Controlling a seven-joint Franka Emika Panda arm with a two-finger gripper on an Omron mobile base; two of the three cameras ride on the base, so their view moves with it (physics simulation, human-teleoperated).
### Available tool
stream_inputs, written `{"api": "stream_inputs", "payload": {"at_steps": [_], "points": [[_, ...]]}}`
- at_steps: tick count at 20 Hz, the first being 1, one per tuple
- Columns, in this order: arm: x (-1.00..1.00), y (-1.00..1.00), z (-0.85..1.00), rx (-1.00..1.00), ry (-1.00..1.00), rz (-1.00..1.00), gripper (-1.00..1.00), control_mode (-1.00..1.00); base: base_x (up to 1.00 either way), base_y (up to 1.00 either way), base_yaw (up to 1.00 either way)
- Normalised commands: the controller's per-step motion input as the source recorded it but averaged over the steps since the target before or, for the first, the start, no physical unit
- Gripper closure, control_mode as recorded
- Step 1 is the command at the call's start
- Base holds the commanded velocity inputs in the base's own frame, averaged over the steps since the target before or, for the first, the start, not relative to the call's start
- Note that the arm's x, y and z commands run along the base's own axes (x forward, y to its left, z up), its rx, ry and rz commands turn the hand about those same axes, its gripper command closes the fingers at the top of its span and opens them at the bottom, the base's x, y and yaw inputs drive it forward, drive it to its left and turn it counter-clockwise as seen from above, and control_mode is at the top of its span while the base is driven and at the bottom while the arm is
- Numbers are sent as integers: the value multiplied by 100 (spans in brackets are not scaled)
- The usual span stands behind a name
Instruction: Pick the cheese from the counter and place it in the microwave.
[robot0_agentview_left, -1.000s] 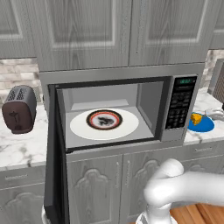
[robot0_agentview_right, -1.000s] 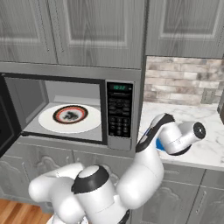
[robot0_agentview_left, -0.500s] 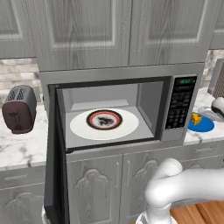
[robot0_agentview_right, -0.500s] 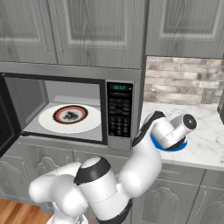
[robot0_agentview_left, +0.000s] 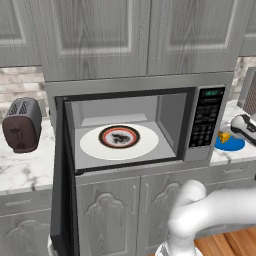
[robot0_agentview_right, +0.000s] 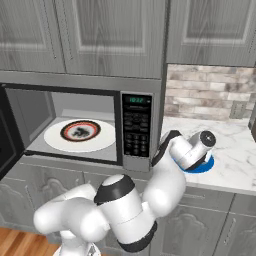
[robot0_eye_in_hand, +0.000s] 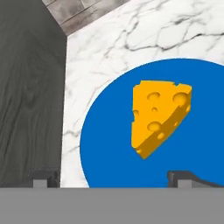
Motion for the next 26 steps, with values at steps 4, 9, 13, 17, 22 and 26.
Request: {"api": "stream_inputs", "payload": {"at_steps": [4,9,13,17,22,26], "points": [[18,-24,-25,0,6,-4,-100,-100,0,0,0],[24,-16,-25,0,13,-5,-100,-100,0,0,0],[31,-17,-13,0,10,-5,-100,-100,0,0,0],[33,-18,-17,0,10,-5,-100,-100,0,0,0],[28,-15,-27,0,9,-5,-100,-100,0,0,0],[16,-9,-23,0,9,-5,-100,-100,0,0,0]]}}
